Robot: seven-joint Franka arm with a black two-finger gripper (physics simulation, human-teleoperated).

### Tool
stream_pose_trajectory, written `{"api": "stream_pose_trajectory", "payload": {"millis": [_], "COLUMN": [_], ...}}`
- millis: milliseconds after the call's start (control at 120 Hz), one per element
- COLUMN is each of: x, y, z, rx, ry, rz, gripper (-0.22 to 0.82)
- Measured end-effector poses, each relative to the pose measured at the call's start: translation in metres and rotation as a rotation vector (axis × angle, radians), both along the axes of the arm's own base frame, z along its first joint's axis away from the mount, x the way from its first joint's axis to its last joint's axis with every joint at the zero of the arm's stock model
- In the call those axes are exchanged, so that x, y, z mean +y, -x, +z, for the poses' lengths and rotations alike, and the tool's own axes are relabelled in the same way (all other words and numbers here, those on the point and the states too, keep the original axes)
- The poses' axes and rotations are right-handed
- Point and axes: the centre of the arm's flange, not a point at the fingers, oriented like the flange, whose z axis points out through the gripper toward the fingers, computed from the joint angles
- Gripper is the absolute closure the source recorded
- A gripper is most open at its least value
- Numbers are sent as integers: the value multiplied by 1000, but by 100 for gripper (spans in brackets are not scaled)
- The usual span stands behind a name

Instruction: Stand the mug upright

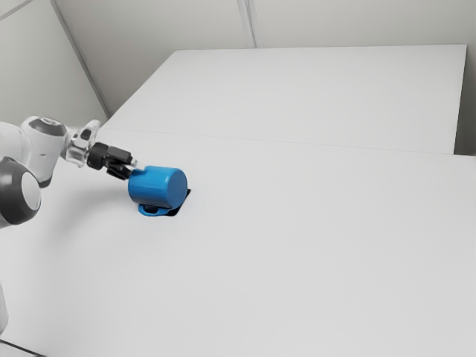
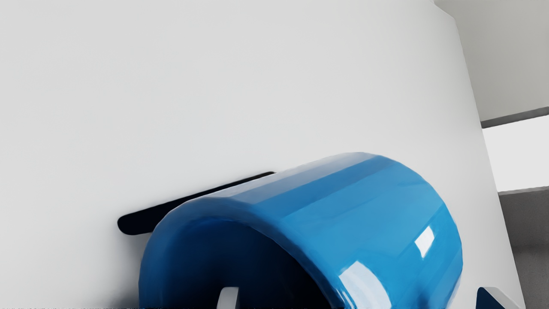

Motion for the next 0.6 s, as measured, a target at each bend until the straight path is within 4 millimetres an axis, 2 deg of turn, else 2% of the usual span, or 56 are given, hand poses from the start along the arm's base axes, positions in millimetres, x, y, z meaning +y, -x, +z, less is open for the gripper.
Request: {"api": "stream_pose_trajectory", "payload": {"millis": [350,600], "x": [-12,-20], "y": [9,7], "z": [-15,-16], "rx": [-13,-29], "ry": [102,129], "rz": [-12,-23], "gripper": [1,22]}}
